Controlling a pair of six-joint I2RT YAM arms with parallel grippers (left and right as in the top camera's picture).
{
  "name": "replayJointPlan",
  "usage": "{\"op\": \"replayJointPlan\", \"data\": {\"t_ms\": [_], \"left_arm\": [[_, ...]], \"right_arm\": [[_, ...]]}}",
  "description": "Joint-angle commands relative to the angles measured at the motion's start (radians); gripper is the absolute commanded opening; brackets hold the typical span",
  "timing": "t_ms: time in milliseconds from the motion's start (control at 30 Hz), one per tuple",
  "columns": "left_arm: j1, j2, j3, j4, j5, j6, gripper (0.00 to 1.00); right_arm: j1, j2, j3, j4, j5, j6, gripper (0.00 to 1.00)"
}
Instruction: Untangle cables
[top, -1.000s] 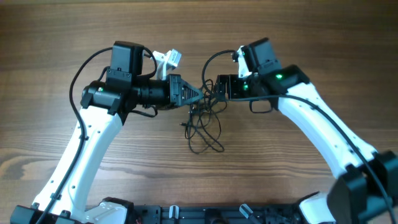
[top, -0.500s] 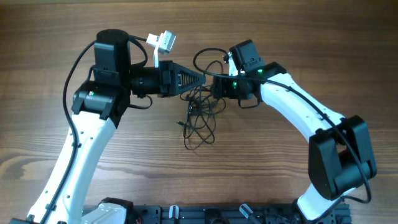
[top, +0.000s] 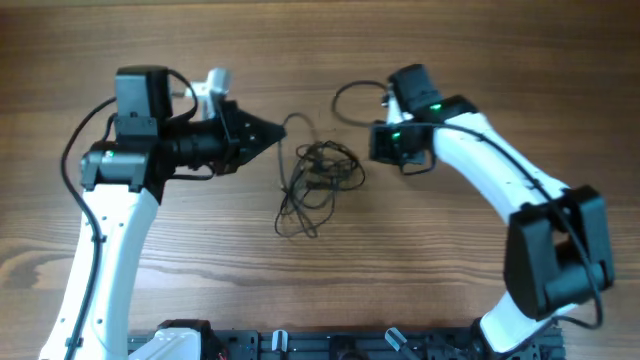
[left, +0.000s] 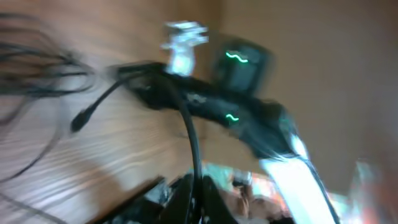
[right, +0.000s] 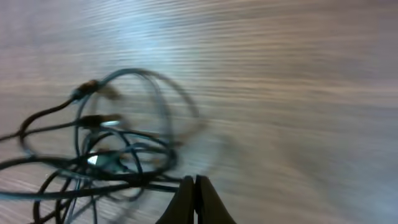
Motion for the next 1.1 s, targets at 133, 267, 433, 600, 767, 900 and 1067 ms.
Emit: {"op": "replayJointPlan", "data": {"t_ms": [133,267,433,600,767,900,1067], "left_arm": [[0.037,-0.016,0.001,-0.208,-0.558,0.001,0.04],[0.037,-0.014,0.001,-0.218,-0.604,0.001,0.06],[0.037,0.001,0.001,-0.218,-0.71,0.002,0.15],[0.037,0.045,0.001,-0.22,-0.767,0.003,0.42],[0.036,0.093,0.001,-0.251,-0.759,0.003,0.92],[0.036,0.102,0.001,-0.276,-0.747,0.008,1.0],[0.036,0.102,0.001,-0.278,-0.737,0.036,1.0]], "right_arm": [[-0.18,-0.251,0.002,-0.067,-0.051,-0.048,0.04],[-0.176,-0.296,0.002,-0.058,-0.172,-0.163,0.41],[-0.11,-0.263,-0.005,-0.055,-0.194,-0.157,0.79],[-0.01,-0.205,-0.004,-0.041,-0.193,-0.156,1.0],[0.057,-0.141,-0.004,0.012,-0.184,-0.154,1.0],[0.063,-0.09,-0.004,0.043,-0.185,-0.101,1.0],[0.063,-0.013,-0.004,0.079,-0.282,-0.203,1.0]]}}
